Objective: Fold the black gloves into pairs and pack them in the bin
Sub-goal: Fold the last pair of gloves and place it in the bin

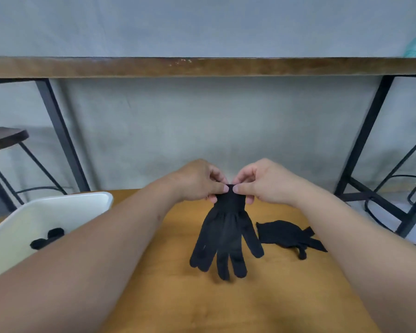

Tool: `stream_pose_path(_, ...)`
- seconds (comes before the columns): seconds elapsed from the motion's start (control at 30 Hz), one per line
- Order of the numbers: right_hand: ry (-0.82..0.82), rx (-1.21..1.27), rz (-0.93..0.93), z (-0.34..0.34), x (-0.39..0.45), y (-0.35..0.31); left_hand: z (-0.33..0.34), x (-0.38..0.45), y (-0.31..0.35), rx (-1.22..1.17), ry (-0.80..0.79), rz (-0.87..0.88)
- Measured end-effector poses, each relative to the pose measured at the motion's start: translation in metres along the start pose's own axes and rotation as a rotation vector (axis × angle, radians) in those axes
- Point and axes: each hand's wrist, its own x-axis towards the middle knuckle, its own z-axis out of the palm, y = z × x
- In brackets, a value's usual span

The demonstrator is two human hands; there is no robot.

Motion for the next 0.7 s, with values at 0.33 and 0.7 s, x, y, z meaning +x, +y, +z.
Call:
stream_pose_path(0.33, 0.093, -0.004, -0.188, 0.063, -0.016, -0.008, 0.013, -0.061, -0.038, 0.346, 0.243, 0.084)
stream_pose_path(0.7, -0.268, -0.098, -0.022, 0.165, -0.046, 0.046, 0.102, -0.086, -0.114, 0.22, -0.16, -0.222)
